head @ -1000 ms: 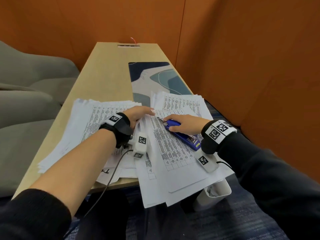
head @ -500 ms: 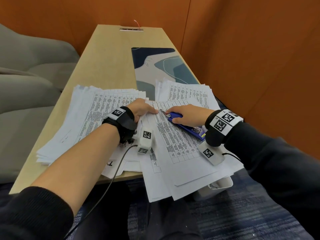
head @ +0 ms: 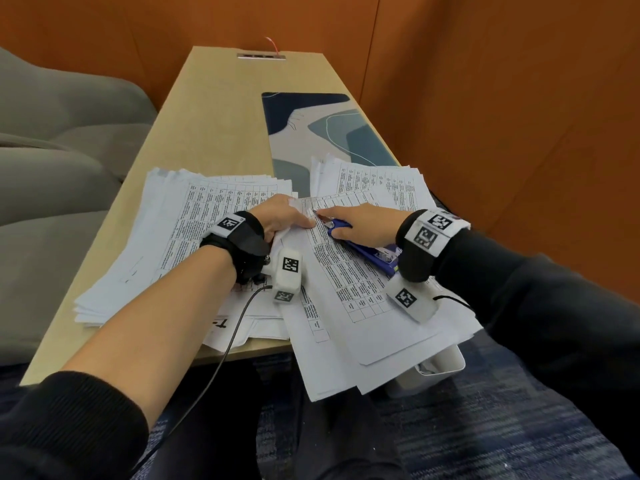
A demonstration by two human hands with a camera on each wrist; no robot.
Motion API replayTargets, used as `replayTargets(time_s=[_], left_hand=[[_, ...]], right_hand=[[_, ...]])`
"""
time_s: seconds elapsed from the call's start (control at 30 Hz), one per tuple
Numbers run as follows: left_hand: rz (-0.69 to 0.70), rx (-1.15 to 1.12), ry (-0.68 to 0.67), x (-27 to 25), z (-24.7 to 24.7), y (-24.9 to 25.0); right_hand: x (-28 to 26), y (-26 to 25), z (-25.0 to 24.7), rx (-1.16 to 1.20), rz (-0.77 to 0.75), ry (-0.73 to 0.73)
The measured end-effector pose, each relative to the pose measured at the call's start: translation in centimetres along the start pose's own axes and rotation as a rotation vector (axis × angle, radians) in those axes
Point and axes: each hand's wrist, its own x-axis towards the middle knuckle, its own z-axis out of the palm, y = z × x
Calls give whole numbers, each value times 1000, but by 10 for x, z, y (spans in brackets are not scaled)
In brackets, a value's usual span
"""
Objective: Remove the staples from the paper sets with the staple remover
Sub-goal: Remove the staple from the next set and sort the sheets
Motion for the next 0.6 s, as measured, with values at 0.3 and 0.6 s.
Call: replayTargets(time_s=[0.3,0.6], left_hand=[[-19,-256,-142,-7,-4,-5],[82,65,-45,3,0,-6]], right_hand=[[-16,6,-16,117,-55,-46],[-23,-28,-2,-359,-76,23]])
